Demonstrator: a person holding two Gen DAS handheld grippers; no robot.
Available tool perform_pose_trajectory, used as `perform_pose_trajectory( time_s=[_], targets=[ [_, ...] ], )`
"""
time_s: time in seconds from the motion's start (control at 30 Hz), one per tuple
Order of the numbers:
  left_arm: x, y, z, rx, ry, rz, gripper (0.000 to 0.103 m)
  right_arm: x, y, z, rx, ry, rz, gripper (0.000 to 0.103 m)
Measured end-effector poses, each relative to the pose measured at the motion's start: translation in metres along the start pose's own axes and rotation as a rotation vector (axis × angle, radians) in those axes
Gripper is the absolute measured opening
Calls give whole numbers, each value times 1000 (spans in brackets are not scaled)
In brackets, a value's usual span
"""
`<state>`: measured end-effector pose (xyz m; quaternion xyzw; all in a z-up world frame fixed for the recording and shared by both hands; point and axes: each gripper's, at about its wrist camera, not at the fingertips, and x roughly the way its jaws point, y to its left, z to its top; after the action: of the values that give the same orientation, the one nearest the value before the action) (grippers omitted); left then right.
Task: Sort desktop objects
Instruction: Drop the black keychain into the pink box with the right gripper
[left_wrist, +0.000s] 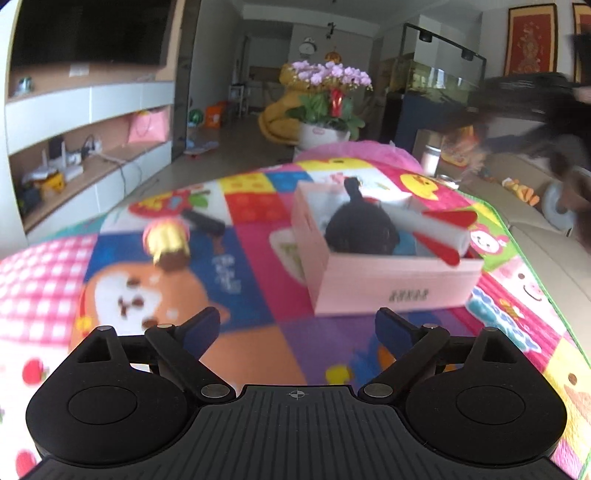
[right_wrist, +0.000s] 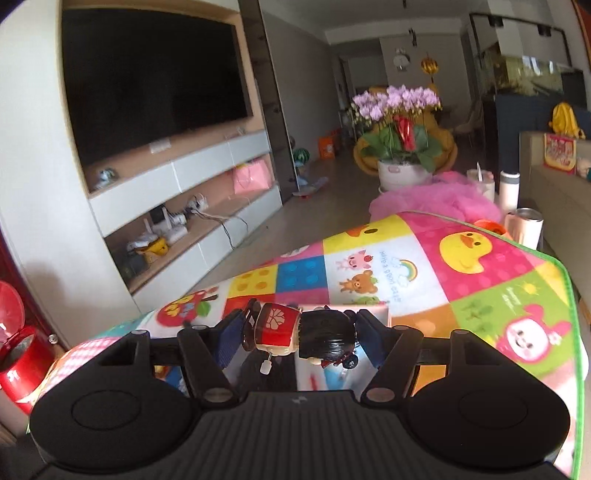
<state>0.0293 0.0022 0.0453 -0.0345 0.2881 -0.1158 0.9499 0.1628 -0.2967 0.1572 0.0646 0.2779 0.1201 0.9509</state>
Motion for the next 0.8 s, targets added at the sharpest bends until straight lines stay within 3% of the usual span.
perform_pose_trajectory(
  time_s=[0.17, 0.23, 0.37, 0.4, 0.53, 0.7, 0.8],
  targets=[
    [-8, 13, -21, -22, 10, -6, 97, 23, 0, -8, -24, 62, -55, 72],
    [-7, 18, -26, -49, 19, -10, 97, 26, 1, -19, -47, 100, -55, 57],
    [-5, 25, -31, -90, 28, -17, 98, 33, 8, -48, -124, 172, -52, 51],
    [-5, 26, -32, -96, 29, -20, 98, 36, 11, -55, -150, 185, -61, 44],
    [-6, 24, -34, -102, 31, -28, 98, 47, 16, -67, -166, 214, -94, 35],
    [-8, 24, -34, -103, 30, -21, 98, 69, 16, -63, -104, 203, -104, 32],
    [-12, 28, -34, -99, 15, -1, 100, 76, 20, -64, -99, 247, -89, 32]
  ],
)
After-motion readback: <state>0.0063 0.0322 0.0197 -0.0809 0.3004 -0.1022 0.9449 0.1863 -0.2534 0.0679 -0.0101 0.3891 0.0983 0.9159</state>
